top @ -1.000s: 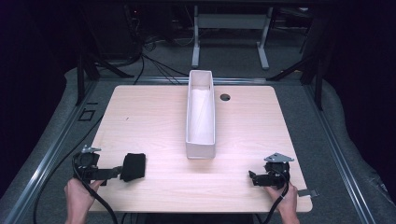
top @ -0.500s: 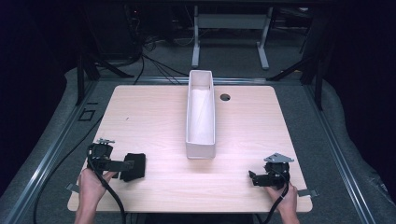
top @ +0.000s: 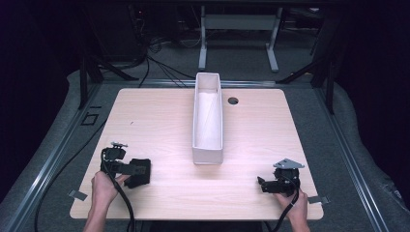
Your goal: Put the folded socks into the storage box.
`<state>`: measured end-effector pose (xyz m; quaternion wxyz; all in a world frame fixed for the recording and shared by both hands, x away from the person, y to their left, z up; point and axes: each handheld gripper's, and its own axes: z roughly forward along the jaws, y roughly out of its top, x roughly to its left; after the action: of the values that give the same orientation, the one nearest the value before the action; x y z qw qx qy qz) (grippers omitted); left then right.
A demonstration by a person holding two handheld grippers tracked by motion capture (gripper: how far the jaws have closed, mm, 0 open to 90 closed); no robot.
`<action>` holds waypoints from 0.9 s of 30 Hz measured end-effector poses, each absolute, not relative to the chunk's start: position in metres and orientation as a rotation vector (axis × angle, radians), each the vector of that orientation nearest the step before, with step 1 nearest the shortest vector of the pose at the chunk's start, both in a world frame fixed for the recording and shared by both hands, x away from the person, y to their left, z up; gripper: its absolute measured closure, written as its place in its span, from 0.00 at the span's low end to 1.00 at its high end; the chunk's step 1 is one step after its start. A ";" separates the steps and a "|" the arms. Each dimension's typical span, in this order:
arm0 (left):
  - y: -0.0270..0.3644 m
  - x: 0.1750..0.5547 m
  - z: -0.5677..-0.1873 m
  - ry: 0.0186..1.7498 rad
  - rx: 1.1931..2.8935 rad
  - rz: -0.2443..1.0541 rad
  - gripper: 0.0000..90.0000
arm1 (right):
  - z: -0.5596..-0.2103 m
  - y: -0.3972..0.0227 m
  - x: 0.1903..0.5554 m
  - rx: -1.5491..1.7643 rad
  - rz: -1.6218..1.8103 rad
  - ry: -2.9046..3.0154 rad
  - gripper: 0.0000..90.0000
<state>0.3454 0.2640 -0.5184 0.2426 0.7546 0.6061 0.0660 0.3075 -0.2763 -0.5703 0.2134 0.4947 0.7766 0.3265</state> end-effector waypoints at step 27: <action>0.262 0.347 -0.533 1.672 2.045 0.078 0.53 | -0.570 -0.276 0.307 1.372 0.907 2.150 0.06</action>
<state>0.3471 0.2624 -0.5330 0.2469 0.7498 0.6132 0.0288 0.3069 -0.2761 -0.5701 0.2157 0.4949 0.7756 0.3271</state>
